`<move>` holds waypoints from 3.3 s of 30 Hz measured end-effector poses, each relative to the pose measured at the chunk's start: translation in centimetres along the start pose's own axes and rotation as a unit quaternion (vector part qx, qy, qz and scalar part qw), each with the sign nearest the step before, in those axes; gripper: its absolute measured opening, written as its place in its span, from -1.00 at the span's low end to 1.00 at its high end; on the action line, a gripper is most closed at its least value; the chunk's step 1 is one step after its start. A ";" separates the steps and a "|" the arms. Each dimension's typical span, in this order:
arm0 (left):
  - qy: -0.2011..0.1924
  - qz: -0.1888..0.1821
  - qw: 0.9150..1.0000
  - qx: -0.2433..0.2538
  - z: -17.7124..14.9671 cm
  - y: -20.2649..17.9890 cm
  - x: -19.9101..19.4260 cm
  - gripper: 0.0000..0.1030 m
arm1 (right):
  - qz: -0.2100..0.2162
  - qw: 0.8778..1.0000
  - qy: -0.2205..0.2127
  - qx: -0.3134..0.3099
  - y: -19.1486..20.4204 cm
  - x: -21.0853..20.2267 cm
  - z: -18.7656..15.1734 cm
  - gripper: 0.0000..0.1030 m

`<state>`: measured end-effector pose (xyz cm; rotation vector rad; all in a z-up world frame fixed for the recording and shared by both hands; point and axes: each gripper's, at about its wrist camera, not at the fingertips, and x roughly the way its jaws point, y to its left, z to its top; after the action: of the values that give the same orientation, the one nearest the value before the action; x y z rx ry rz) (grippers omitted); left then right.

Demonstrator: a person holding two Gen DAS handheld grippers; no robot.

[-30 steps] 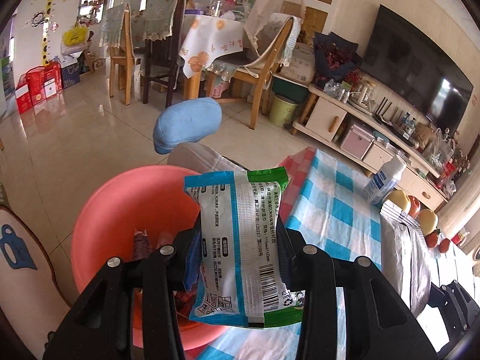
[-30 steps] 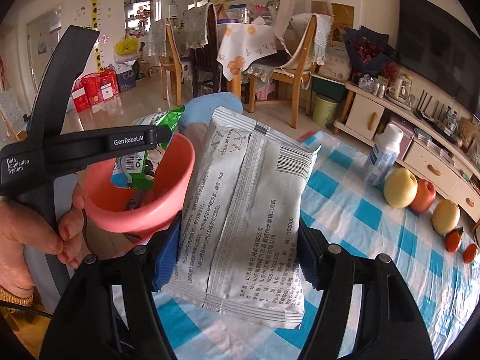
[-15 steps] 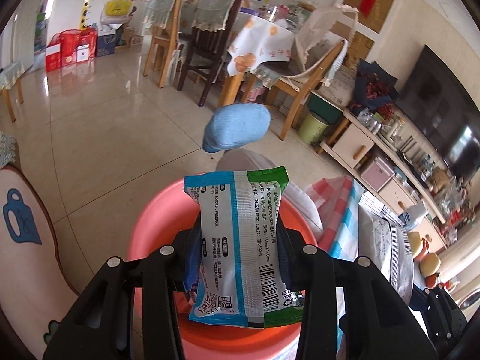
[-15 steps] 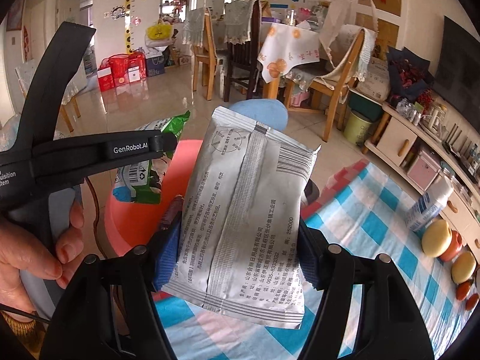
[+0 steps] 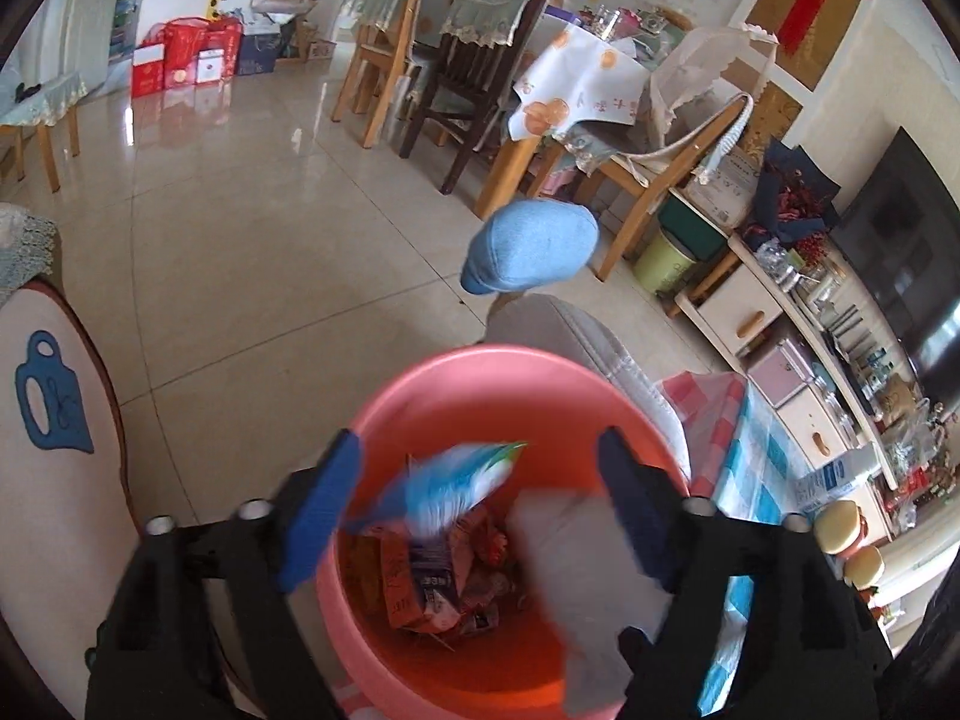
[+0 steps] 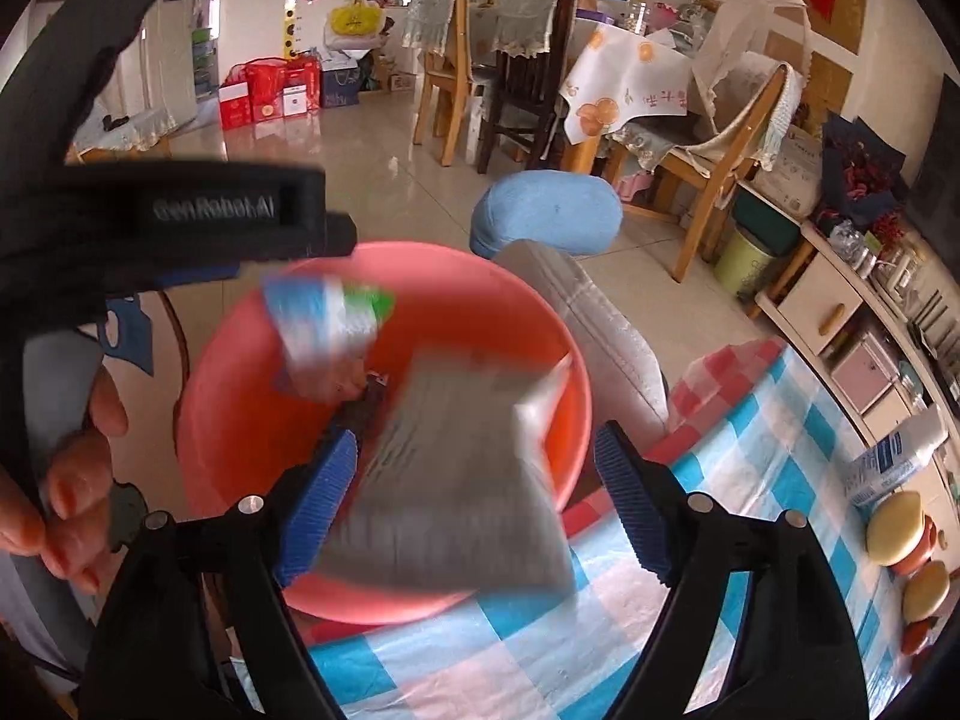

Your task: Collect trash

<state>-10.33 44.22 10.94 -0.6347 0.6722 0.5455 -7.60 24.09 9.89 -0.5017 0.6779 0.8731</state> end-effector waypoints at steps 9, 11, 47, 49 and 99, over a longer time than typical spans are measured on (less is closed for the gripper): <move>-0.014 0.022 0.999 0.028 -0.2 -2.2 -0.5 0.86 | -0.077 0.995 -0.020 0.053 -3.1 -3.4 -4.0 0.76; -0.021 0.026 0.998 0.044 -0.5 -2.9 -0.9 0.86 | -0.087 0.994 -0.016 0.067 -4.0 -4.1 -5.1 0.76; -0.132 -0.126 0.912 0.367 -18.9 -26.1 -12.2 0.87 | -0.246 0.931 -0.095 0.251 -16.6 -22.4 -23.4 0.81; -0.128 -0.135 0.909 0.373 -19.7 -26.8 -12.8 0.87 | -0.254 0.927 -0.101 0.256 -17.3 -23.5 -24.1 0.81; -0.143 -0.198 0.886 0.393 -29.2 -32.8 -22.1 0.87 | -0.368 0.875 -0.168 0.267 -21.3 -32.8 -32.1 0.84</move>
<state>-15.39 -3.78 20.34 0.0877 0.4097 -0.0458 -15.69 -25.63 14.07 -0.0705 0.3291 0.0222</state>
